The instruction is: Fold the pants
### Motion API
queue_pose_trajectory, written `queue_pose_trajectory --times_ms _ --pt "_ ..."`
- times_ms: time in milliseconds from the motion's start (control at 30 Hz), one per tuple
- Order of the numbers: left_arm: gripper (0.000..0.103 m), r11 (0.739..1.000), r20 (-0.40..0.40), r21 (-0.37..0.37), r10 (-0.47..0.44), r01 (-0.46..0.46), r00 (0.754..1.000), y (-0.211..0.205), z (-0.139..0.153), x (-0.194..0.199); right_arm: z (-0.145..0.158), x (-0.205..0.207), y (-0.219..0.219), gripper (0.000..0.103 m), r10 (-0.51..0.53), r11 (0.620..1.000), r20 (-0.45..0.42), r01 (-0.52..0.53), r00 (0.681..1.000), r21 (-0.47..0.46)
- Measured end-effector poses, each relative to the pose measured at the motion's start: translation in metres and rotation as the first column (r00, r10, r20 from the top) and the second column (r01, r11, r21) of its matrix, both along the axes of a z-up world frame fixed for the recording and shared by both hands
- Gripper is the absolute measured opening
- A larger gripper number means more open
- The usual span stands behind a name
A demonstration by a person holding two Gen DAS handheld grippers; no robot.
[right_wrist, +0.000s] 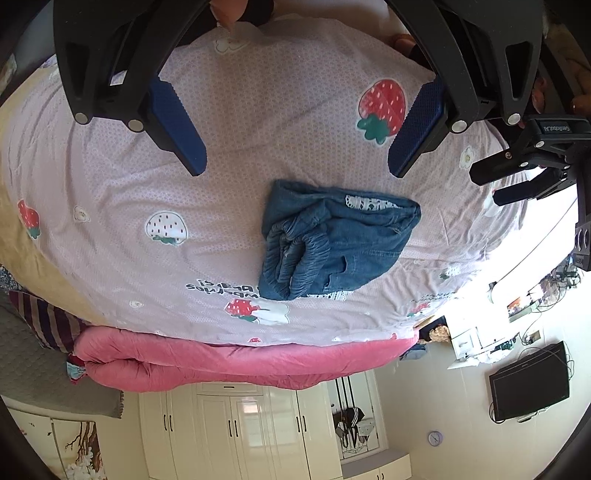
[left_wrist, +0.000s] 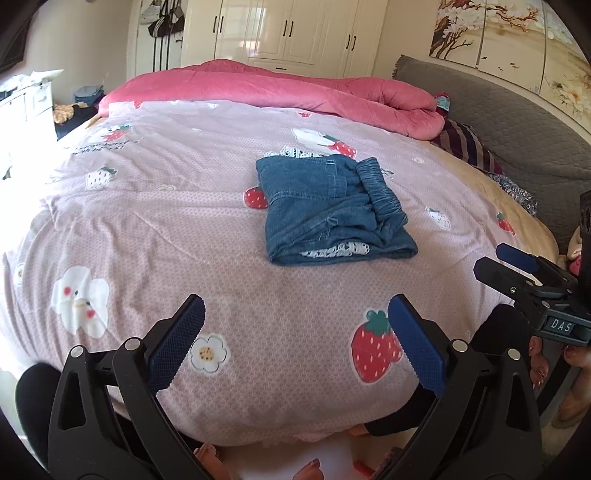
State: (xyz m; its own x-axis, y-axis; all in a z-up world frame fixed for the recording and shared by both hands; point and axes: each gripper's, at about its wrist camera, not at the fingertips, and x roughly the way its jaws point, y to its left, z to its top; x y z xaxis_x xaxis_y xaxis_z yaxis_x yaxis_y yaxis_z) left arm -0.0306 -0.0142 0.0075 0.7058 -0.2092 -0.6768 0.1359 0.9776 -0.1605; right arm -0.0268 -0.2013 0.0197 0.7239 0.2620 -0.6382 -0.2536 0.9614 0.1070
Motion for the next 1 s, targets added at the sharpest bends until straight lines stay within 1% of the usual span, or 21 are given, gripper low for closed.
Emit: queue_pose_trajectory --times_ms 333,567,767,1000 --pt "0.093 0.999 -0.028 0.0 0.04 -0.04 0.999 0.001 -0.017 -0.015 -0.018 -0.015 0.0 0.098 -0.005 1.0 -0.024 0.005 1.0 0.01" --pt "0.093 0.999 -0.026 0.019 0.035 -0.035 0.999 -0.008 -0.024 -0.016 -0.032 -0.018 0.002 0.098 -0.003 1.0 -0.037 0.003 0.999 0.001" --pt "0.093 0.999 -0.038 0.021 0.042 -0.041 0.998 -0.009 -0.029 -0.014 -0.038 -0.014 -0.003 0.098 -0.014 1.0 -0.045 0.015 0.999 0.02" --pt "0.093 0.999 -0.047 0.025 0.047 -0.046 0.998 -0.008 -0.032 -0.012 -0.039 -0.014 -0.002 0.098 -0.011 1.0 -0.041 0.012 0.999 0.013"
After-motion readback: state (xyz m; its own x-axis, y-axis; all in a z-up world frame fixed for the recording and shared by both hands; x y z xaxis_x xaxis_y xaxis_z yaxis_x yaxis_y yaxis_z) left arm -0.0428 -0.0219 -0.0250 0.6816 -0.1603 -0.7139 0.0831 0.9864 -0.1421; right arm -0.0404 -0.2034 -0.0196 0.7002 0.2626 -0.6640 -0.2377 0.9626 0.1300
